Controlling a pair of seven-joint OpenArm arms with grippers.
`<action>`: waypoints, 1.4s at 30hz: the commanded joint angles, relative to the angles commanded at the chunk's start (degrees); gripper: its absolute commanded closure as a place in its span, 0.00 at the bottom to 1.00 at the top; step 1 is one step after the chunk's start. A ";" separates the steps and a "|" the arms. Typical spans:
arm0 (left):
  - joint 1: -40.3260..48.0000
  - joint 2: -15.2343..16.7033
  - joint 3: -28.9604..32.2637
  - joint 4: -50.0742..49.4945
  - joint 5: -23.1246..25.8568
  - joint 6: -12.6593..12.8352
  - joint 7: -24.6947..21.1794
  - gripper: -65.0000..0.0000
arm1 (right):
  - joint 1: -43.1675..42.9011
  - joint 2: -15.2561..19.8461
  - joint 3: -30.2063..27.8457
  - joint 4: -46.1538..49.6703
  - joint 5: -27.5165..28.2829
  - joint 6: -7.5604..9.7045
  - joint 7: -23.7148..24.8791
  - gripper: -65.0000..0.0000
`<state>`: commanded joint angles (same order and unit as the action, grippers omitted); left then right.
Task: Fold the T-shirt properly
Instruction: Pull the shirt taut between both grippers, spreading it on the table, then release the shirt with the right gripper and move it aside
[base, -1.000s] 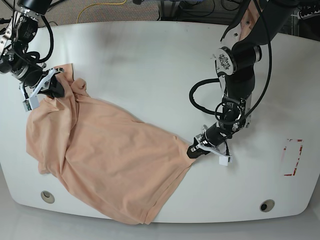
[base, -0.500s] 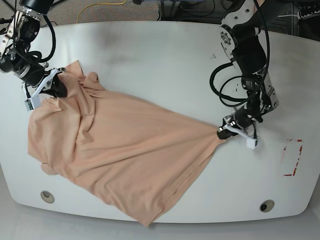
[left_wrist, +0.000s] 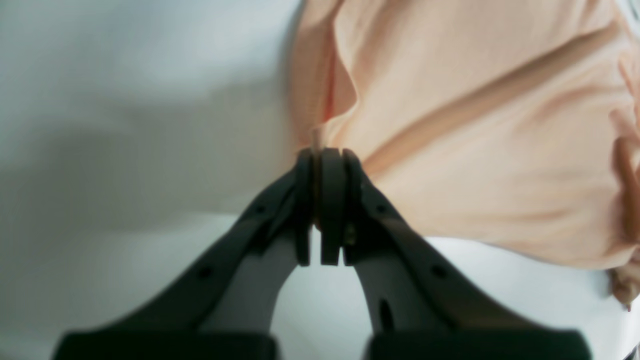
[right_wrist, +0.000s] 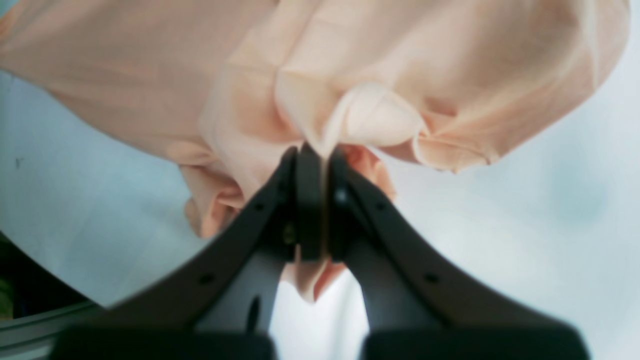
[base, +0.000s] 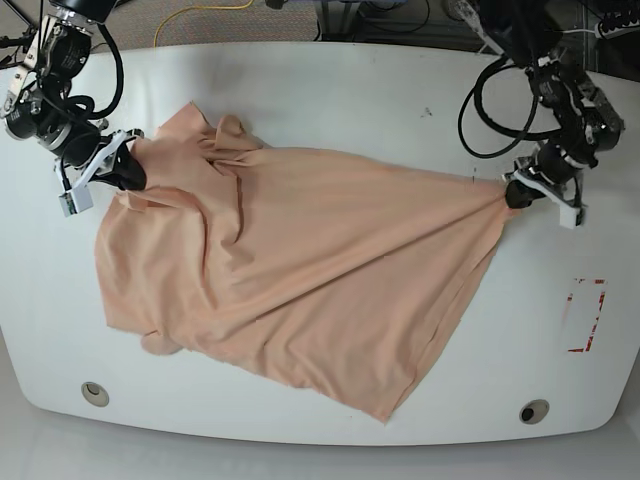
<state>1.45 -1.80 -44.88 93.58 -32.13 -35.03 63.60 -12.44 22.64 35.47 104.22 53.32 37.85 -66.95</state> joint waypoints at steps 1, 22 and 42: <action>0.88 0.00 -0.53 0.88 -0.53 0.00 0.62 1.00 | -0.09 -0.09 0.00 0.00 0.09 0.00 0.00 1.00; 8.18 -3.69 -3.60 12.48 -4.22 -0.35 4.66 1.00 | 3.34 -2.99 3.34 -8.79 -8.18 -2.02 2.90 1.00; 10.64 -4.22 -3.34 12.40 -4.31 -0.44 4.66 1.00 | 8.44 -2.02 4.13 -17.76 -18.11 -2.02 3.25 0.91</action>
<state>12.09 -6.02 -48.22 105.98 -36.44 -35.47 68.26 -4.00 20.62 39.60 86.46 35.21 35.82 -63.69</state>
